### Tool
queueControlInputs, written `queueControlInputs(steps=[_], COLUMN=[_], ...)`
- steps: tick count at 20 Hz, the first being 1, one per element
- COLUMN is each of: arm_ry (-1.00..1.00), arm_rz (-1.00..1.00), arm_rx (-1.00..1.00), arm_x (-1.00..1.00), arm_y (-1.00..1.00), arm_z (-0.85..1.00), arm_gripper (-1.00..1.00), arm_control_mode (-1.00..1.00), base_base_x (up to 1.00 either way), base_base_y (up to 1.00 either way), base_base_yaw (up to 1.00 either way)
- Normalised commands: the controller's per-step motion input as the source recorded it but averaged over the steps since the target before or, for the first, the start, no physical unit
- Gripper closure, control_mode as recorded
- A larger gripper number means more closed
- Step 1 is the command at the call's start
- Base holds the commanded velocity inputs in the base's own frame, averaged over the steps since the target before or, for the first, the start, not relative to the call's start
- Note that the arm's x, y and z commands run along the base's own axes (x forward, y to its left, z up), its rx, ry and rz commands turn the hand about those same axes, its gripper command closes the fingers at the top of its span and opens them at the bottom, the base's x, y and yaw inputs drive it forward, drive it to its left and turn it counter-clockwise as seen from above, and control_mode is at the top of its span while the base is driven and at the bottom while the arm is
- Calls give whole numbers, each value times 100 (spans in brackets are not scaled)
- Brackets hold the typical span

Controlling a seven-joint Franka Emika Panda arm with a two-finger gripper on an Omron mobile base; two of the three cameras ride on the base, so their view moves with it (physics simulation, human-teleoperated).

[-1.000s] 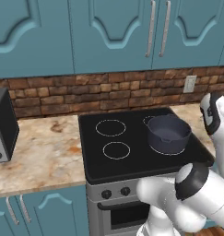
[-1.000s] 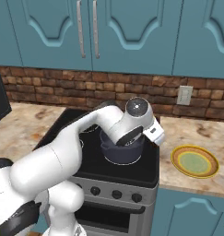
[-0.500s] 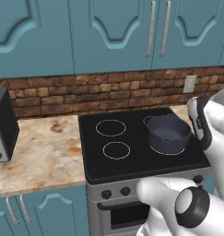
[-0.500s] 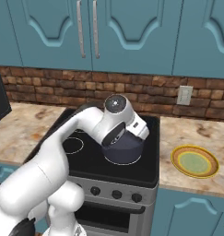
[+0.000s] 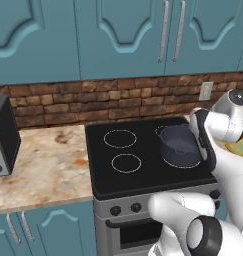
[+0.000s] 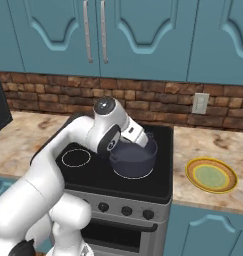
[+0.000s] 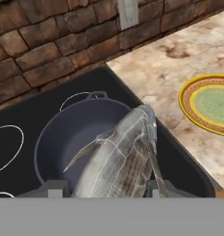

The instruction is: Retrieve the frozen meat and place it in the pot on a burner. Then turn the burner on.

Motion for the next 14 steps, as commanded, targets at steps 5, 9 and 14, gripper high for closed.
queueControlInputs(steps=[5, 9, 14], arm_ry=[4, 15, 19], arm_rz=[0, 1, 1], arm_rx=[0, -4, -2], arm_x=[0, 2, 15], arm_y=[26, 4, 0], arm_z=[-22, -5, -30], arm_gripper=[100, 100, 100], arm_control_mode=[-100, -100, -100], base_base_x=[0, 0, 0], base_base_y=[0, 0, 0], base_base_yaw=[0, 0, 0])
